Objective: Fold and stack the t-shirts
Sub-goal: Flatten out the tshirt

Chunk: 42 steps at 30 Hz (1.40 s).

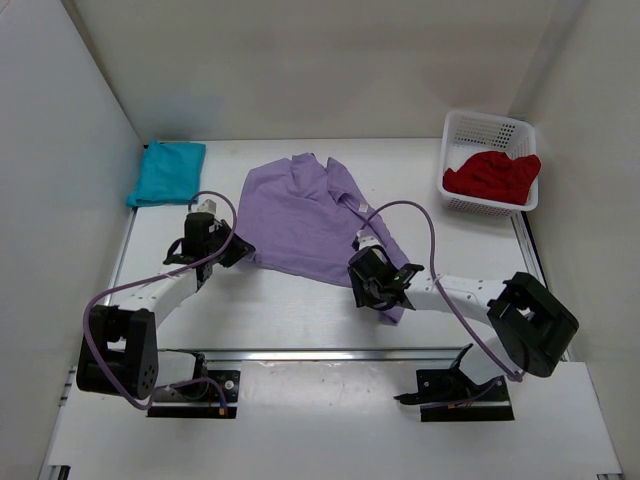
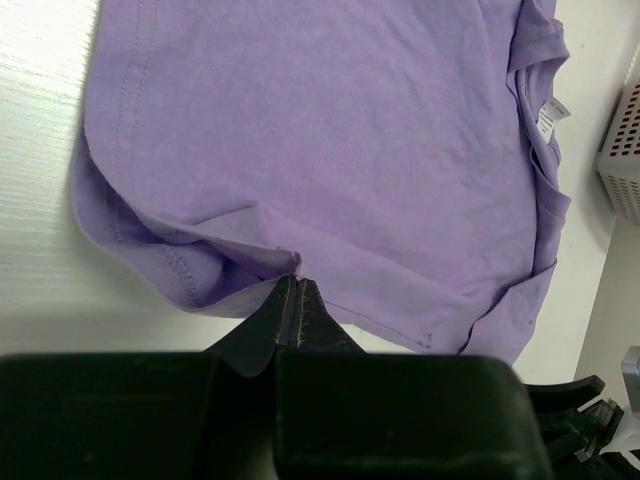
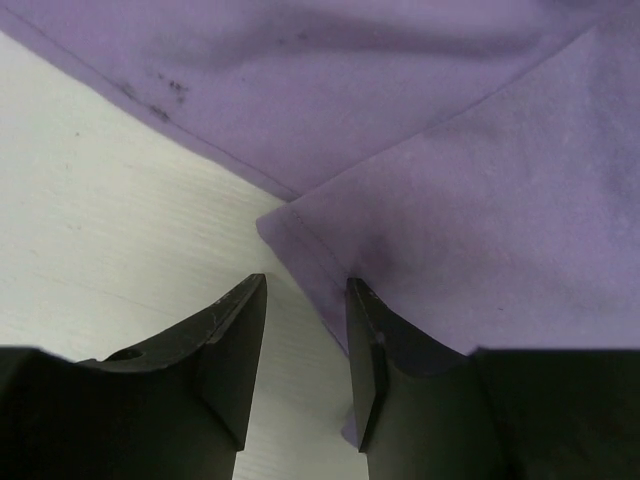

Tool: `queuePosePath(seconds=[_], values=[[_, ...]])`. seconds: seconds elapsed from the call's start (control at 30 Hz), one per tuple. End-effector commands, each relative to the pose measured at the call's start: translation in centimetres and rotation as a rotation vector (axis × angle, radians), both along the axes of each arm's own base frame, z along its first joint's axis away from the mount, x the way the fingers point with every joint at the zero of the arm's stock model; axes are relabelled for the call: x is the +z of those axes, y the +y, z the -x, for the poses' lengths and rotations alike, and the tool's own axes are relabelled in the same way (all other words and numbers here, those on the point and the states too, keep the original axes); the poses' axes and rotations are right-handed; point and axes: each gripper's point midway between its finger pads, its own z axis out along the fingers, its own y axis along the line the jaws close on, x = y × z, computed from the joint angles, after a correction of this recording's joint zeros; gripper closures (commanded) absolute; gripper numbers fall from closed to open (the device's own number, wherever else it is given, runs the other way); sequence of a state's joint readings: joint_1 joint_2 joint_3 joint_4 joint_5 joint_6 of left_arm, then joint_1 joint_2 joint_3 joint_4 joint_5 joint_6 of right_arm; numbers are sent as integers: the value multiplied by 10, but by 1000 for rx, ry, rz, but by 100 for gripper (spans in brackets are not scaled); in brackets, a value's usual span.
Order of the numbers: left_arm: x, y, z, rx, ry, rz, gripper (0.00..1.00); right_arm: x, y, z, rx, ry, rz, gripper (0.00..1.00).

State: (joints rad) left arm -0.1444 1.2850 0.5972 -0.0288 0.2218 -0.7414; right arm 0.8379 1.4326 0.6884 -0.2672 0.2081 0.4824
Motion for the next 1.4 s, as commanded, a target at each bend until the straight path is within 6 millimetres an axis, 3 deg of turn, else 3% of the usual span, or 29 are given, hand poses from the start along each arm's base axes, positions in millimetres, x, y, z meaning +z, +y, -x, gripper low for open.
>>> queuePosePath(seconds=[0.0,0.23,0.3,0.47,0.93,1.0,1.07,1.2,1.3,1.37], values=[[8,-4,1,-13,-32,15,100,14,15,-16,-28,-67,-29,64],[6,-6,4,-22,-20,22,100,15,17,-16,-38,-78,43,65],[7,-6,3,-22,-26,18,100,25,22,-17,-40,-105,42,65],[10,-8,1,-25,-44,33,100,6,10,-17,-73,-49,24,66],[9,-10,3,-31,-48,40,100,-20,-3,-14,-103,6,45,67],[9,-10,2,-28,-48,48,100,-22,-8,-12,-110,8,48,71],[10,-8,2,-22,-42,52,100,-23,-11,-13,-126,10,45,88],[14,-13,-1,-40,-47,50,100,0,-10,-19,-124,-46,27,100],[30,-15,-8,-50,-89,34,100,41,-5,-21,-114,-121,-42,100],[48,-15,-12,-56,-114,25,100,87,-5,-26,-122,-199,-157,100]])
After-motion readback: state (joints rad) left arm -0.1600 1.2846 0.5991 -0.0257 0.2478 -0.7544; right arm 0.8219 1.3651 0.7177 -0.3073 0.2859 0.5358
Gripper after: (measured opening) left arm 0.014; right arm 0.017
